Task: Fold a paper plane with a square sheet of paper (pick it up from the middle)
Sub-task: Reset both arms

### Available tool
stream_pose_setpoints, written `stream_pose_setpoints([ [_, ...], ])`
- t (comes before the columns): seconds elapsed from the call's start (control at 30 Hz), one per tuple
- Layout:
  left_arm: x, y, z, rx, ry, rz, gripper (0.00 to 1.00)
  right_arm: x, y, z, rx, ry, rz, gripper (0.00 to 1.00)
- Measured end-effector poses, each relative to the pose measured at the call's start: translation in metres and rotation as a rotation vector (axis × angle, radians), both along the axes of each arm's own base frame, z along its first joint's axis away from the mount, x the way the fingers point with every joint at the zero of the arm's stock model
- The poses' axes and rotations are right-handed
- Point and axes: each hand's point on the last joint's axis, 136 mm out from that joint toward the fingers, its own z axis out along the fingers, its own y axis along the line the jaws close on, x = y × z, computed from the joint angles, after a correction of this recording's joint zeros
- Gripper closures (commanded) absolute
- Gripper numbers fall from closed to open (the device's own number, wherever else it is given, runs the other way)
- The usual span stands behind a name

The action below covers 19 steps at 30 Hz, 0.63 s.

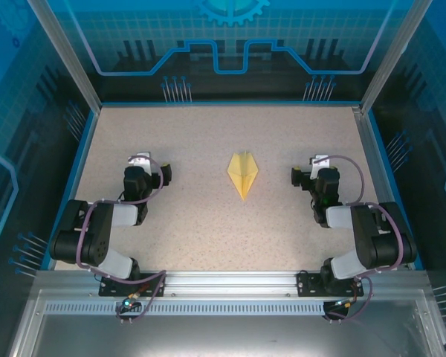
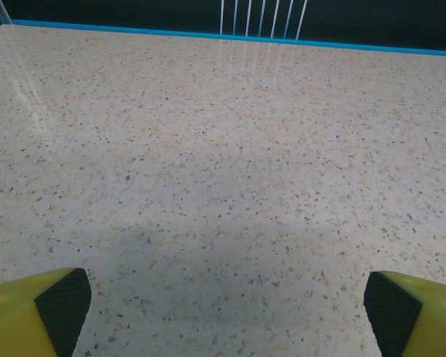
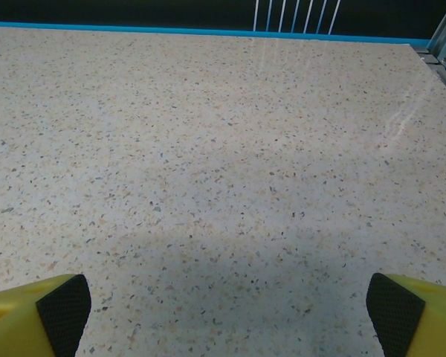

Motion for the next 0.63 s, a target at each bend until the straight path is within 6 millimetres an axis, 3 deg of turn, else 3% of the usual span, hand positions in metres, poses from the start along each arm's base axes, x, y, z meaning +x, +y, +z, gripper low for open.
stream_pose_setpoints([
  [0.63,-0.0013,-0.0067,-0.0046,-0.011,0.021,-0.039,0.01,0.0028,-0.0026,0.0036,-0.014,-0.008,-0.013,0.01],
])
